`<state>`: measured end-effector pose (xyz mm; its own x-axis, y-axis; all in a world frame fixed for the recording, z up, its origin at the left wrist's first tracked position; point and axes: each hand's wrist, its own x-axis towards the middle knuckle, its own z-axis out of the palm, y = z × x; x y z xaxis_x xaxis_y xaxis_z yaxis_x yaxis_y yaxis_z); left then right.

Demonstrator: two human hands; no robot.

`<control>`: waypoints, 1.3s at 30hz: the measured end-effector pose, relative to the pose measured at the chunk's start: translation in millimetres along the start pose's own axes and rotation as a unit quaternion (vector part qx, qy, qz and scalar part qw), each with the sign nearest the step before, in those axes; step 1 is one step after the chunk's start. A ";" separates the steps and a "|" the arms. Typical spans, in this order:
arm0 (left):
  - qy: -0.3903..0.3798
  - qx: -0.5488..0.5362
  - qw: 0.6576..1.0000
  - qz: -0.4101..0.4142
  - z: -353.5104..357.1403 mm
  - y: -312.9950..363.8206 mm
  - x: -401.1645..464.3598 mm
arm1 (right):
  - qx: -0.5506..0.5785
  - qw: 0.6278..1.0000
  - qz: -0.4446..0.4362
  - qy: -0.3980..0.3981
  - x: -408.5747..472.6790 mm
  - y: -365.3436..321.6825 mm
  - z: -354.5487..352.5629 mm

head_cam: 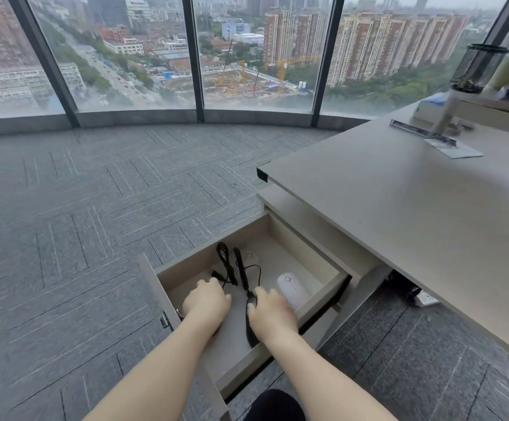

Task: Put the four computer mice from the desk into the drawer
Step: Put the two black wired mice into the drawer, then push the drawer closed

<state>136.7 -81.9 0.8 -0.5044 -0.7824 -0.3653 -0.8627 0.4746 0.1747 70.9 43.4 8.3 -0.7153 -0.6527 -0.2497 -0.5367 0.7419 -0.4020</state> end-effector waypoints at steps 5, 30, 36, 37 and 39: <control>0.137 -0.131 0.980 0.057 -35.6 -10.5 -24.7 | 0.161 0.977 -0.050 0.129 -38.8 21.2 -12.3; 0.022 -0.691 0.718 -0.074 28.1 -86.9 -104.3 | 0.177 0.981 -0.077 0.019 -149.7 5.1 61.9; -0.020 -0.697 0.714 -0.059 31.1 -59.3 -88.9 | 0.201 0.978 -0.044 0.035 -133.0 27.0 48.8; -0.026 -0.698 0.714 -0.053 30.2 -50.3 -87.5 | 0.200 0.978 -0.037 0.040 -128.7 32.2 44.5; -0.037 -0.701 0.711 -0.041 28.8 -29.9 -84.3 | 0.209 0.977 -0.019 0.050 -119.5 42.1 35.7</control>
<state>206.1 -18.5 0.1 -0.4918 -0.7364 -0.4646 -0.1046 -0.4797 0.8712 149.8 147.2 -10.3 -0.7500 -0.6445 -0.1487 -0.3493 0.5769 -0.7383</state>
